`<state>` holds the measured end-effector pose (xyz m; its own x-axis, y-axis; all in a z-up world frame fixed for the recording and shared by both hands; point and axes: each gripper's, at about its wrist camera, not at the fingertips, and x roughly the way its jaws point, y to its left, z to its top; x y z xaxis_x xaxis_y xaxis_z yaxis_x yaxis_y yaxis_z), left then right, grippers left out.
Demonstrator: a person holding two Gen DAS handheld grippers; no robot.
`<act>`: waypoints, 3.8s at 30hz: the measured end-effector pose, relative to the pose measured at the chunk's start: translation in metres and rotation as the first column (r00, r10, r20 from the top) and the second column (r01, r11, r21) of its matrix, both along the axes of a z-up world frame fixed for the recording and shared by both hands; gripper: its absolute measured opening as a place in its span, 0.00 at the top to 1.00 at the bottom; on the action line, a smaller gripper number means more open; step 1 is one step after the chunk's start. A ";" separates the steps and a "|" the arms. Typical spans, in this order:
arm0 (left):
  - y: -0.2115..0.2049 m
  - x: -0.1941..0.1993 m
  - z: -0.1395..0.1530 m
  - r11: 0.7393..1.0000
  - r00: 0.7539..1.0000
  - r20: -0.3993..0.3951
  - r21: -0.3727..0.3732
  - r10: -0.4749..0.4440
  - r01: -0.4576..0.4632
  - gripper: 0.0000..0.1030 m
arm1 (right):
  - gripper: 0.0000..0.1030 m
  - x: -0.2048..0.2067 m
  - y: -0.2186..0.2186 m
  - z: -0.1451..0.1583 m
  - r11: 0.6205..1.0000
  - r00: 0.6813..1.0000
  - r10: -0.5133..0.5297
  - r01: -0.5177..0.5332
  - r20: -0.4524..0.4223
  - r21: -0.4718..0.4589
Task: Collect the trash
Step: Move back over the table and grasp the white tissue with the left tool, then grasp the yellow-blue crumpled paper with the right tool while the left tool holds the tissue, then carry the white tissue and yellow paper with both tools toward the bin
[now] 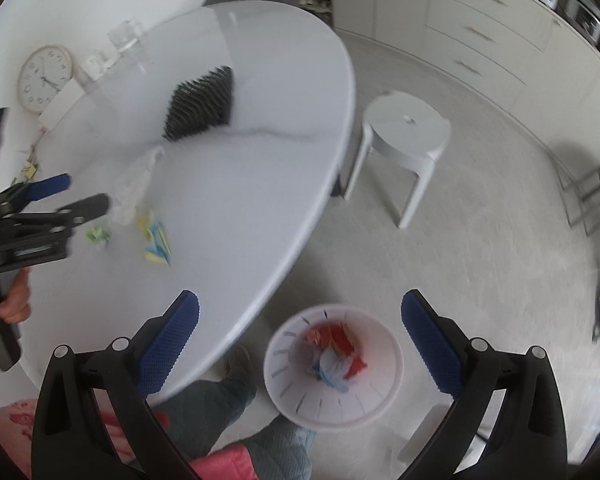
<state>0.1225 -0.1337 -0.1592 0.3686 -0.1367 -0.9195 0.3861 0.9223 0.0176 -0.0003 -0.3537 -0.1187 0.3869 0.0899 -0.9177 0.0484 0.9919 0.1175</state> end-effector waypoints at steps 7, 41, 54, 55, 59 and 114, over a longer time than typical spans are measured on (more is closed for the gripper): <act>0.015 0.050 -0.034 0.997 0.994 -0.069 0.017 0.081 -0.080 0.08 | 0.02 0.081 0.025 -0.001 0.996 0.996 0.089 -0.089 0.010 0.017; 0.025 0.033 -0.015 0.992 0.985 -0.156 -0.097 0.067 -0.082 0.87 | 0.02 0.086 0.110 -0.050 0.948 0.943 0.318 -0.315 -0.099 0.040; 0.038 -0.019 -0.034 0.996 0.983 -0.181 -0.072 0.039 -0.053 0.87 | 0.34 0.078 0.146 -0.087 0.942 0.934 0.332 -0.337 -0.133 -0.011; 0.040 -0.021 -0.035 0.996 0.983 -0.180 -0.069 0.039 -0.052 0.87 | 0.44 0.078 0.148 -0.089 0.941 0.933 0.334 -0.339 -0.137 -0.012; 0.045 -0.026 -0.039 0.997 0.983 -0.178 -0.058 0.033 -0.044 0.87 | 0.68 0.077 0.152 -0.092 0.942 0.934 0.325 -0.333 -0.146 -0.033; -0.200 -0.206 0.016 0.897 0.883 -0.162 -0.061 -0.441 0.438 0.11 | 0.79 -0.165 -0.094 -0.023 0.991 0.988 -0.129 0.130 -0.083 0.012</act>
